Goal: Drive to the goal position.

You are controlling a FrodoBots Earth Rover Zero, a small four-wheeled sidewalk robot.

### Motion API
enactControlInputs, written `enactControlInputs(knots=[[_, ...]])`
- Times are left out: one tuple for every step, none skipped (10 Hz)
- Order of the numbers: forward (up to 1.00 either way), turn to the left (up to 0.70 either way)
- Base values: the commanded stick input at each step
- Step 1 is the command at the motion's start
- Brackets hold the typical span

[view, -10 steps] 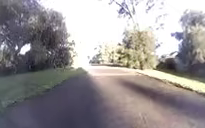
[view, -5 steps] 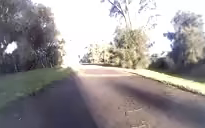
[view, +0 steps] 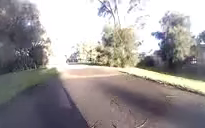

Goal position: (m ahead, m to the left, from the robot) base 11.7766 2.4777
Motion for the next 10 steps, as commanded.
enactControlInputs(knots=[[1.00, 0.00], [1.00, 0.00], [1.00, 0.00], [1.00, 0.00], [1.00, 0.00], [1.00, 0.00], [1.00, 0.00], [1.00, 0.00], [1.00, 0.00], [1.00, 0.00]])
